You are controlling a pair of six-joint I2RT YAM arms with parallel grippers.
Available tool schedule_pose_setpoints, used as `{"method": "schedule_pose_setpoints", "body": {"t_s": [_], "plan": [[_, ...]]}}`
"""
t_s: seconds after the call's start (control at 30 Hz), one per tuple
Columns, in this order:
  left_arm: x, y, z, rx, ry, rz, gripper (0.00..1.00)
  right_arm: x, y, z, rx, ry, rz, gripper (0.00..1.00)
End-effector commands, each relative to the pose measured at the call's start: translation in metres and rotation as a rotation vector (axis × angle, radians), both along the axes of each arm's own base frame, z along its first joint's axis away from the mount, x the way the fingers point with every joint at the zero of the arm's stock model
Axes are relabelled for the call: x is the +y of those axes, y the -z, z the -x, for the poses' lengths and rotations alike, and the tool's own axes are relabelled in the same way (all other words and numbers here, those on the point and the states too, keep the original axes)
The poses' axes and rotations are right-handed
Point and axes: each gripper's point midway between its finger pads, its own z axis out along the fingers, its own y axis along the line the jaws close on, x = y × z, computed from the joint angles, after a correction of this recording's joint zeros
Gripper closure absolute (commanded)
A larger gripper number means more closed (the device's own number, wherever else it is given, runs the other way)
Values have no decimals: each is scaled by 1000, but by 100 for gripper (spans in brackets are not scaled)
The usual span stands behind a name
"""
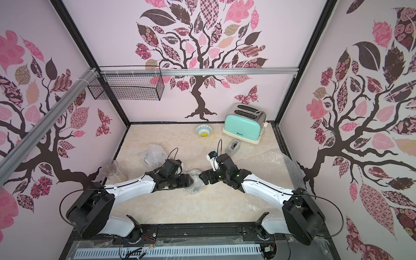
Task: Wrap bowls in bubble wrap
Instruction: Wrap the bowl in bubble wrap.
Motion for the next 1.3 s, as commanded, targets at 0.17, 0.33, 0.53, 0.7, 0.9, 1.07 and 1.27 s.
{"method": "schedule_pose_setpoints", "body": {"t_s": [0.17, 0.33, 0.53, 0.7, 0.9, 1.07, 1.27], "plan": [[0, -2, -7, -19, 33, -13, 21, -5, 24, -8, 6, -3, 142, 6], [3, -1, -8, -27, 30, -27, 21, 7, 30, -7, 20, -29, 130, 5], [3, 2, -10, -29, 31, -37, 22, 21, 33, -9, 46, -72, 110, 4], [3, 3, -10, -26, 33, -36, 21, 23, 43, -20, 56, -42, 136, 5], [2, 1, -10, -30, 36, -34, 21, 15, 59, -37, 73, 50, 213, 12], [4, 2, -10, -33, 29, -37, 21, 6, 65, -48, 106, 98, 222, 17], [6, 3, -11, -36, 19, -45, 21, -1, 67, -48, 125, 121, 210, 21]]}}
